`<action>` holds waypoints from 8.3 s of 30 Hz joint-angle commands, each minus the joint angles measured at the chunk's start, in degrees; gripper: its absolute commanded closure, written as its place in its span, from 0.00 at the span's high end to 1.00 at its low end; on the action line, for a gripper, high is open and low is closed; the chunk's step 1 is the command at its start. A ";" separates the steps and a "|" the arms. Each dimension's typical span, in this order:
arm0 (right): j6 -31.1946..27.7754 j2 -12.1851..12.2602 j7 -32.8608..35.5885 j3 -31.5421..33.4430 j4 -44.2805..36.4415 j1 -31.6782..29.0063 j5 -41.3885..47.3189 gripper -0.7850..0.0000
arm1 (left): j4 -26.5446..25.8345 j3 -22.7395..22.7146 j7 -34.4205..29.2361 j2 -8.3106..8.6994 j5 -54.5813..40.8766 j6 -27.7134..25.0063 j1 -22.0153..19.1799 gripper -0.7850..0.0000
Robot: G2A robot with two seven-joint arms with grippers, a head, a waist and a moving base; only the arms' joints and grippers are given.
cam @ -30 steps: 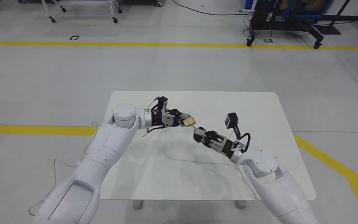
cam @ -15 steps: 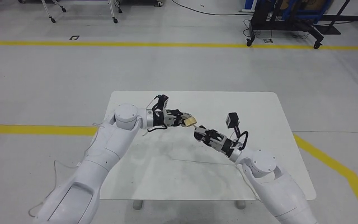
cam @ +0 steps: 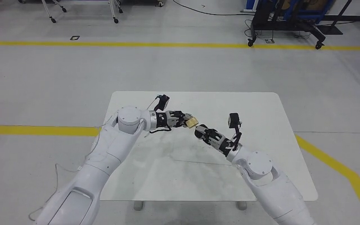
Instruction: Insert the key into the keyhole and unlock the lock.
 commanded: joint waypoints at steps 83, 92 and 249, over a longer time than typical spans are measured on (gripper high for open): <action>-0.93 -1.35 1.07 2.41 0.18 -0.43 -0.42 0.34 | 1.08 -0.56 -2.44 -0.26 -0.55 0.69 -0.23 0.00; -1.75 -1.28 1.55 3.40 -0.44 -1.56 0.00 0.26 | 1.25 -0.81 -1.95 -0.25 -0.54 1.17 -0.28 0.00; 1.49 -2.42 2.94 4.76 -0.97 -2.94 -0.24 0.27 | 1.08 -1.38 -1.76 -0.36 0.36 1.51 -0.10 0.00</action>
